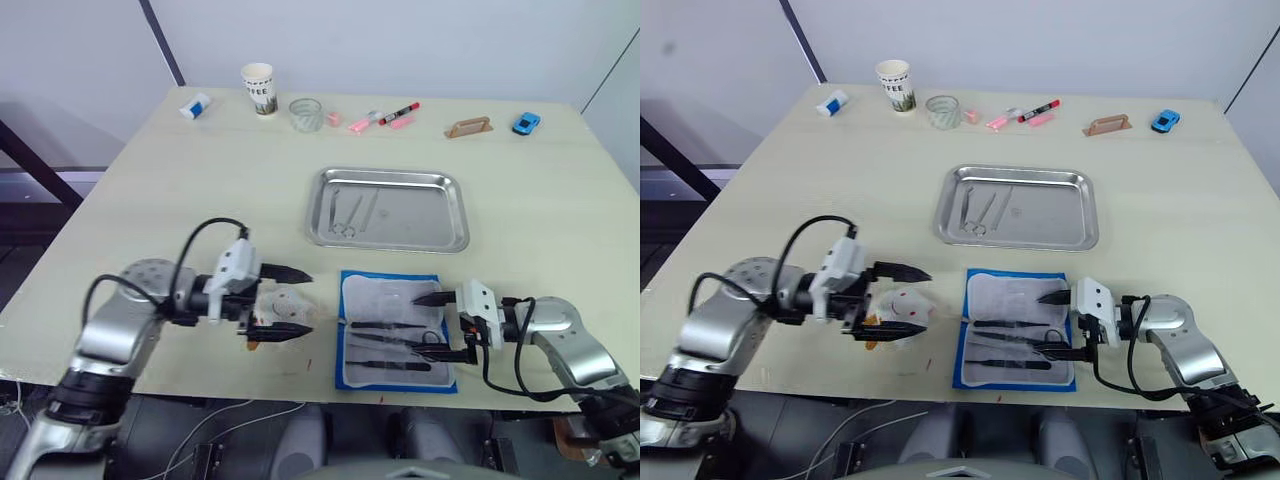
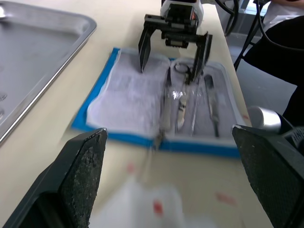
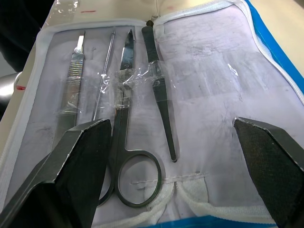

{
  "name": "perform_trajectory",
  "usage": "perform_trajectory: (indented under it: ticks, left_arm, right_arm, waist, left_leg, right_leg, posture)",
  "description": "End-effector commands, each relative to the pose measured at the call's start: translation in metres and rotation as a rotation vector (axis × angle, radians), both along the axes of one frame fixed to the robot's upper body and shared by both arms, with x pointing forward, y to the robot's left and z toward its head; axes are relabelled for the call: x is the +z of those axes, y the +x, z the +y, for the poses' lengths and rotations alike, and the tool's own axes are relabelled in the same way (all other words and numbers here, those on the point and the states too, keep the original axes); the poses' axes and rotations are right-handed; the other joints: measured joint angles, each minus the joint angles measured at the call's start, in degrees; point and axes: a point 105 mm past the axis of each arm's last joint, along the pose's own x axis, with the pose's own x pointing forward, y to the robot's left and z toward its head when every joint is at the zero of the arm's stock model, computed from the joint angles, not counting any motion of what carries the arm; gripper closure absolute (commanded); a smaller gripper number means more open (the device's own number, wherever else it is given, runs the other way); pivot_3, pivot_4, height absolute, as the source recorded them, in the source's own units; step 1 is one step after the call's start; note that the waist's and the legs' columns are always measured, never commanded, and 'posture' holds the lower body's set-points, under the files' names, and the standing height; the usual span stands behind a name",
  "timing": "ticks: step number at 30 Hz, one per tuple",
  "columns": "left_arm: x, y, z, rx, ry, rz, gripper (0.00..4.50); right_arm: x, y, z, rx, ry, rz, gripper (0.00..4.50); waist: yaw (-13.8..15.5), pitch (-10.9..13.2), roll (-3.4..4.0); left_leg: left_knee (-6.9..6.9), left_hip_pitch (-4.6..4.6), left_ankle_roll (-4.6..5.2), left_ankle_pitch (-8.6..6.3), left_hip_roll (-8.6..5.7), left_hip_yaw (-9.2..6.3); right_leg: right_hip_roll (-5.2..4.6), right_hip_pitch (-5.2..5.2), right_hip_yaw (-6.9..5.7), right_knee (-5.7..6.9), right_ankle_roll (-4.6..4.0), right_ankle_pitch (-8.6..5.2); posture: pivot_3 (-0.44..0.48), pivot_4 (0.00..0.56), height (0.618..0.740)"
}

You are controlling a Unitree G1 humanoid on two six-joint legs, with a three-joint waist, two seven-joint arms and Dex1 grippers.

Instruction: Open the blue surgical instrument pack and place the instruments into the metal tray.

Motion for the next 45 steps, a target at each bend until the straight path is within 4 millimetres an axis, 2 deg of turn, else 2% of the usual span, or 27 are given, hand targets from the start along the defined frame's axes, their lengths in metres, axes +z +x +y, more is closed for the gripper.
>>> perform_trajectory:
  ticks: [1, 4, 7, 8, 10, 17, 20, 35, 45]
  left_arm:
    - [-0.002, 0.0, -0.024, -0.037, 0.042, -0.028, 0.07]
    - [-0.012, 0.001, -0.037, -0.073, 0.068, -0.025, 0.07]
    - [-0.017, 0.0, -0.048, -0.102, 0.07, -0.009, 0.72]
    - [-0.019, 0.001, -0.051, -0.103, 0.072, -0.015, 1.28]
    - [-0.021, 0.005, -0.057, -0.103, 0.073, -0.029, 2.0]
    - [-0.032, 0.011, -0.064, -0.09, 0.103, -0.045, 2.0]
    - [-0.036, 0.01, -0.066, -0.096, 0.112, -0.051, 2.73]
    - [-0.053, 0.012, -0.071, -0.125, 0.164, -0.075, 2.73]
    - [-0.07, 0.011, -0.067, -0.145, 0.269, -0.076, 2.73]
  right_arm:
    - [-0.021, -0.008, -0.011, -0.023, -0.075, 0.08, 0.0]
    - [-0.021, -0.009, -0.005, -0.011, -0.069, 0.079, 0.0]
    - [-0.022, -0.008, -0.002, -0.011, -0.062, 0.08, 0.0]
    - [-0.023, -0.008, -0.001, -0.01, -0.062, 0.08, 0.0]
    - [-0.023, -0.008, 0.001, -0.006, -0.062, 0.08, 0.0]
    - [-0.023, -0.007, 0.005, -0.003, -0.058, 0.079, 0.0]
    - [-0.024, -0.007, 0.005, -0.004, -0.059, 0.079, 0.0]
    - [-0.024, -0.005, 0.006, -0.009, -0.059, 0.081, 0.0]
    - [-0.023, -0.004, 0.006, -0.016, -0.059, 0.08, 0.0]
  waist:
    - [-0.11, 0.0, 0.0]
    - [-0.18, 0.0, 0.0]
    - [-0.14, 0.0, 0.0]
    - [-0.14, 0.0, 0.0]
    - [-0.15, -0.01, -0.02]
    - [-0.57, -0.01, -0.02]
    - [-0.59, -0.01, -0.03]
    - [-1.35, -0.01, -0.03]
    - [-1.38, -0.06, -0.06]
  left_leg:
    - [0.0, 0.0, 0.0, 0.0, 0.0, 0.01]
    - [0.0, 0.01, 0.0, 0.0, 0.0, 0.02]
    - [0.0, 0.02, 0.0, 0.0, 0.01, 0.02]
    - [0.0, 0.02, 0.0, 0.0, 0.01, 0.01]
    - [0.0, 0.02, 0.0, 0.0, 0.01, 0.01]
    - [-0.01, 0.04, 0.0, 0.0, 0.04, -0.01]
    - [-0.01, 0.05, 0.0, 0.0, 0.04, 0.0]
    - [-0.01, 0.05, 0.0, 0.0, 0.04, -0.04]
    - [-0.01, 0.07, 0.0, 0.0, 0.04, -0.04]
  right_leg:
    - [0.0, 0.0, 0.02, 0.0, 0.0, 0.0]
    - [0.05, 0.0, 0.06, -0.01, 0.0, 0.0]
    - [0.06, -0.01, 0.06, 0.0, 0.0, 0.0]
    - [0.06, 0.0, 0.04, 0.0, 0.0, 0.0]
    - [0.06, 0.0, 0.05, 0.0, 0.0, 0.0]
    - [0.11, -0.01, 0.06, 0.02, -0.01, 0.0]
    - [0.1, 0.0, 0.06, 0.02, -0.01, 0.0]
    - [0.11, 0.0, 0.05, 0.04, -0.01, 0.0]
    - [0.11, 0.02, 0.05, 0.05, -0.01, 0.0]
  posture:
    - [0.0, 0.15, 0.74]
    - [0.0, 0.15, 0.74]
    - [0.0, 0.15, 0.74]
    - [0.0, 0.15, 0.74]
    - [0.0, 0.15, 0.74]
    - [0.0, 0.15, 0.74]
    - [0.0, 0.15, 0.74]
    - [0.0, 0.15, 0.74]
    - [0.0, 0.15, 0.74]
